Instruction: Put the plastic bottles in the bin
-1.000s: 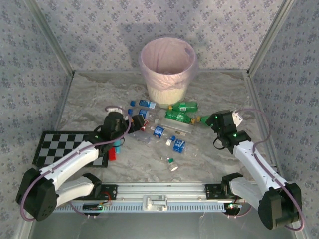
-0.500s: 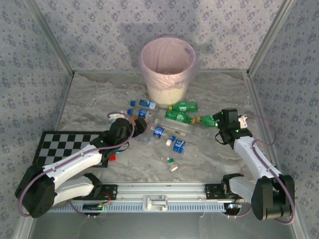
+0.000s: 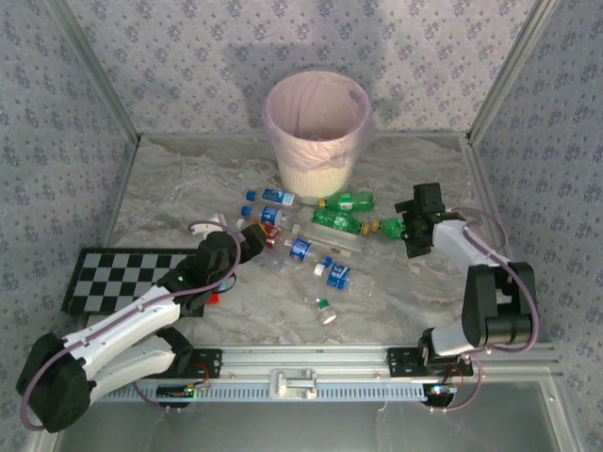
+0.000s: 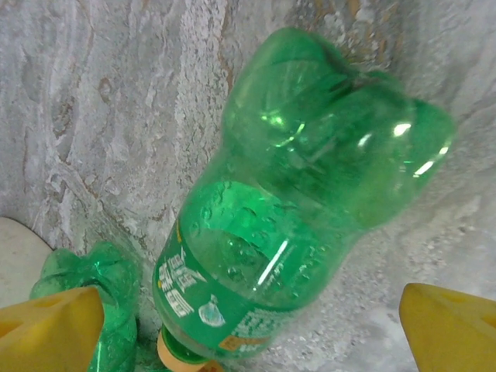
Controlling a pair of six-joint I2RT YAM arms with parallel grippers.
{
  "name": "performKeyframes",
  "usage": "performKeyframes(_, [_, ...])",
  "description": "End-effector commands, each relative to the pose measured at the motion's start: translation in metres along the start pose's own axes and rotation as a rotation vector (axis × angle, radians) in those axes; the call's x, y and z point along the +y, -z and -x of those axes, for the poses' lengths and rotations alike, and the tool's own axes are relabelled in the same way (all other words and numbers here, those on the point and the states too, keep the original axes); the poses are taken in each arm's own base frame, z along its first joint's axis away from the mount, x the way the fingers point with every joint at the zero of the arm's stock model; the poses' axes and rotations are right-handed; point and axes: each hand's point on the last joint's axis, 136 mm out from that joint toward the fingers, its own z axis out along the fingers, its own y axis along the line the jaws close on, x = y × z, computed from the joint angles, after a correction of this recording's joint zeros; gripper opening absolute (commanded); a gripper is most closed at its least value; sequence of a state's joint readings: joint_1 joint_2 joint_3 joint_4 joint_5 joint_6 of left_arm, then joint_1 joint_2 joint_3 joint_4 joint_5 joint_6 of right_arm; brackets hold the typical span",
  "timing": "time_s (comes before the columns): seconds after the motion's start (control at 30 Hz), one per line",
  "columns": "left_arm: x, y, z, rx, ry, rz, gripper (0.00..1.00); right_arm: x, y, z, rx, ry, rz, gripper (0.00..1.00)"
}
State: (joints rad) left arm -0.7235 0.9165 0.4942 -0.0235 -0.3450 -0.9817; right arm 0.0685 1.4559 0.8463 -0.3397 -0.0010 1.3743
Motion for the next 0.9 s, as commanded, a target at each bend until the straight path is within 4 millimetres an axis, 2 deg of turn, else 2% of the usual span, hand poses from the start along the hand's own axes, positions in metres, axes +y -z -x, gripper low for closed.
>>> performKeyframes(0.0, [0.007,0.006,0.004,-0.03,0.007,0.027,1.0,0.007,-0.01,-0.002,0.04,-0.058,-0.009,1.0])
performKeyframes(0.2, [0.014,0.011,0.006,-0.048,0.023,0.036,1.0,0.003,-0.031,-0.005,0.074,-0.095,-0.046,0.96])
performKeyframes(0.4, [0.018,0.014,0.008,-0.061,0.027,0.047,1.0,-0.004,-0.039,-0.005,0.073,-0.106,-0.06,0.9])
performKeyframes(0.73, [0.02,0.015,0.011,-0.078,0.039,0.052,1.0,-0.007,-0.031,0.002,0.037,-0.083,-0.051,0.74])
performKeyframes(0.87, [0.021,0.017,0.015,-0.096,0.032,0.063,1.0,-0.007,-0.022,0.007,0.009,-0.056,-0.044,0.64])
